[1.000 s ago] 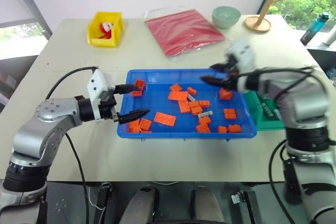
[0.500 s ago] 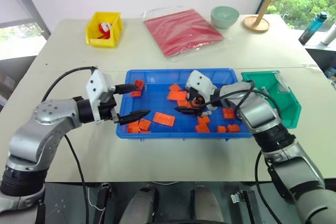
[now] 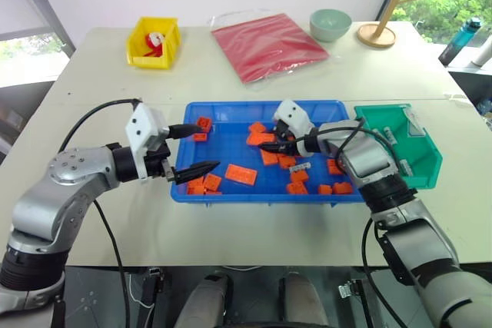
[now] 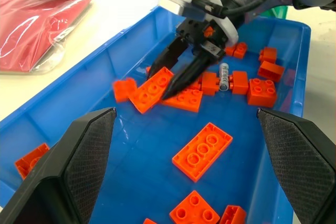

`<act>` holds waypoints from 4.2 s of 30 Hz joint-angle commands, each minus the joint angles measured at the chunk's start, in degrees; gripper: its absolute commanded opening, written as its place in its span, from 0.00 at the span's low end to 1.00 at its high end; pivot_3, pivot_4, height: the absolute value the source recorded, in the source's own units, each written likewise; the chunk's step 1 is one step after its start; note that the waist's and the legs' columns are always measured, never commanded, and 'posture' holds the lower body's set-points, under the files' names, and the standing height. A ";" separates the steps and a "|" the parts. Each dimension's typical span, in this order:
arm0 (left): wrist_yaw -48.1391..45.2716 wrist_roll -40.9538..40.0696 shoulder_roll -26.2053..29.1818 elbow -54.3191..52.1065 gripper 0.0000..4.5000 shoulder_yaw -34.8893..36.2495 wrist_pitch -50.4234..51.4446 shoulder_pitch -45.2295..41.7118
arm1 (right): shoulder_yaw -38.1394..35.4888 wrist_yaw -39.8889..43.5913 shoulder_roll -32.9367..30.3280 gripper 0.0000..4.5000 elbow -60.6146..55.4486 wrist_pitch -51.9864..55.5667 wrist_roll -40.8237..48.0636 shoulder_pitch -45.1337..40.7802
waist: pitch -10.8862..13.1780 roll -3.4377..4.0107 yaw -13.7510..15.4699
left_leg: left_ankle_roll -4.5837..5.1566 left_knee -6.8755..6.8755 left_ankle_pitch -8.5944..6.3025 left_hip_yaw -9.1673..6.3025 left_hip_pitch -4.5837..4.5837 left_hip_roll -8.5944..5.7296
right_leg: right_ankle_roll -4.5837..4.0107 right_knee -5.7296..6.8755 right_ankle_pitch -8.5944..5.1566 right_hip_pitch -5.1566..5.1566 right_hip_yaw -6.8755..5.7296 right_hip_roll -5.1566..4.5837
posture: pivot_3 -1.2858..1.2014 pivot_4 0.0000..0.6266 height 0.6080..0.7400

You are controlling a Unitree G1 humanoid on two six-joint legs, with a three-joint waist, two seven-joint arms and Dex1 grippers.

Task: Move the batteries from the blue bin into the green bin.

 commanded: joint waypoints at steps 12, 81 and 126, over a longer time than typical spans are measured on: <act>-0.18 -0.29 0.19 -0.45 1.00 0.80 -0.67 -1.95 | 4.33 -4.65 15.85 0.27 -1.50 0.36 -1.96 -3.69 | 0.00 0.00 -1.18 | -0.01 -0.03 0.01 -0.09 0.01 0.01 | 0.00 0.15 0.00 -0.04 0.00 0.04 | 0.52 0.24 0.82; 0.37 2.26 -2.56 0.84 1.00 -1.18 -3.89 -2.13 | -6.66 -15.83 0.10 0.31 -19.57 30.69 7.77 2.79 | -0.01 -0.01 -1.03 | -0.01 -0.03 0.01 -0.08 0.00 -0.04 | 0.00 0.23 0.00 -0.04 0.01 -0.04 | 0.52 0.24 0.82; 0.01 2.81 -2.22 0.69 1.00 -1.12 -4.54 -1.49 | -8.53 -14.67 -0.57 0.76 -11.64 28.58 8.49 -0.58 | -0.01 -0.01 -1.08 | -0.01 -0.03 0.01 -0.07 0.00 -0.04 | 0.00 0.22 0.00 -0.04 0.01 -0.04 | 0.52 0.24 0.82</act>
